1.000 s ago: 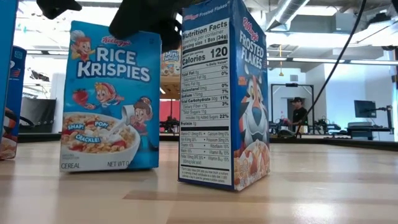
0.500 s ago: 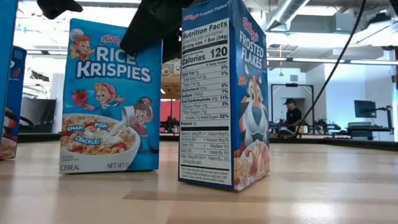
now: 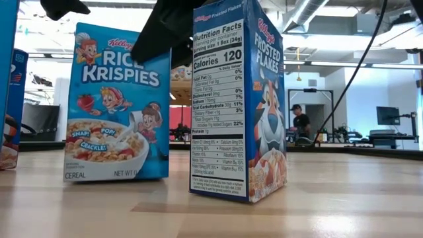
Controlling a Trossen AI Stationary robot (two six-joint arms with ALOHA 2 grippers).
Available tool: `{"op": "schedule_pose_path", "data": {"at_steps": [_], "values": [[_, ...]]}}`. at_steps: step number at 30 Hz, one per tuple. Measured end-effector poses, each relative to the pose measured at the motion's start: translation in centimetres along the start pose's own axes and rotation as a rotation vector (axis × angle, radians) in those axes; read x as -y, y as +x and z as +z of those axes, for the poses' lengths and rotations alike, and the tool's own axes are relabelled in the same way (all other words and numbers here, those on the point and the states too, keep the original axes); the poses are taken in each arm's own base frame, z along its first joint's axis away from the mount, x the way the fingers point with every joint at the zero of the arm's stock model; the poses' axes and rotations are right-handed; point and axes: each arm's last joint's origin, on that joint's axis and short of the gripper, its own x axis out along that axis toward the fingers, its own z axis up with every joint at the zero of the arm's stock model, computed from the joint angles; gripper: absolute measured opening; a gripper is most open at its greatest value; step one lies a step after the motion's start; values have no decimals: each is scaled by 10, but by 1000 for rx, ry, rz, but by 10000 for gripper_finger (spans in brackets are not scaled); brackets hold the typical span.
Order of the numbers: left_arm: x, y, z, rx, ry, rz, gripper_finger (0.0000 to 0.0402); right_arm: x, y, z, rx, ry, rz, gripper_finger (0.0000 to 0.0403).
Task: Stack cereal on shelf
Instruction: Put the top light blue cereal box on the shelf aligned with the other light blue cereal box
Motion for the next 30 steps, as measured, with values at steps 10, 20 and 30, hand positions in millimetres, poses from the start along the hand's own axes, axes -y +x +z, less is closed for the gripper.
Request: {"op": "schedule_pose_path", "data": {"at_steps": [10,20,30], "values": [[0,0,0,0,7,0,228,3,0,0,4,-47,-15,169],[0,0,0,11,7,18,228,27,-69,8,-19,-78,-63,177],[-1,0,2,33,2,44,228,102,-237,1,146,12,-458,171]]}}
